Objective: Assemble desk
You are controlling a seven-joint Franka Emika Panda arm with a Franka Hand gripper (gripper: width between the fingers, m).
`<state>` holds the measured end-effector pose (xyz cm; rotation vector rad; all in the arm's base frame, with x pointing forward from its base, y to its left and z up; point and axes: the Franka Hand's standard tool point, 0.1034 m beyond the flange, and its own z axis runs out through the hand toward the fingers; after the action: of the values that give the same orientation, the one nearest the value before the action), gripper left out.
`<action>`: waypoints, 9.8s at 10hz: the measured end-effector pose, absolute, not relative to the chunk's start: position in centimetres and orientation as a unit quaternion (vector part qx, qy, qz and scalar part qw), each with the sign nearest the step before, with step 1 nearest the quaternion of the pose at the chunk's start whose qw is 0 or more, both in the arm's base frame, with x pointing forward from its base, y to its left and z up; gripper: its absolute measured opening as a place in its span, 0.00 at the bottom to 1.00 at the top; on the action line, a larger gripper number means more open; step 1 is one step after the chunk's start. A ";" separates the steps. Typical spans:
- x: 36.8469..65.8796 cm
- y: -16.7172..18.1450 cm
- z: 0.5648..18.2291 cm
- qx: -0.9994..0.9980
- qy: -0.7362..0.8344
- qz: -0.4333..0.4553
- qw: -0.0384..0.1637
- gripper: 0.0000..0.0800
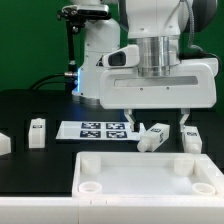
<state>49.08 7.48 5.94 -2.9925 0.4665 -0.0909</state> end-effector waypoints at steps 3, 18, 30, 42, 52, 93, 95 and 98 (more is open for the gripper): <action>49.1 7.3 5.9 -0.983 0.173 -0.028 0.060 0.81; 44.7 6.2 4.1 -0.977 0.198 0.048 0.064 0.81; 41.1 8.7 0.8 -0.965 0.238 0.095 0.061 0.36; 44.0 8.6 4.1 -0.915 -0.401 -0.007 0.039 0.36; 43.6 8.2 3.9 -0.614 -0.785 -0.070 -0.040 0.36; 49.6 6.3 5.8 -0.933 -0.324 -0.153 -0.010 0.81; 49.7 6.1 5.9 -0.946 -0.285 -0.153 -0.005 0.81; 49.6 4.9 5.9 -0.980 -0.148 -0.131 0.014 0.81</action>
Offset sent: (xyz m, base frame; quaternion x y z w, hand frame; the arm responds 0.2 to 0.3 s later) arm 0.0031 -0.0046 -0.0002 -0.0140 -0.0048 0.1032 0.9945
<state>49.57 4.85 5.86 -3.0520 -0.4603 -0.4068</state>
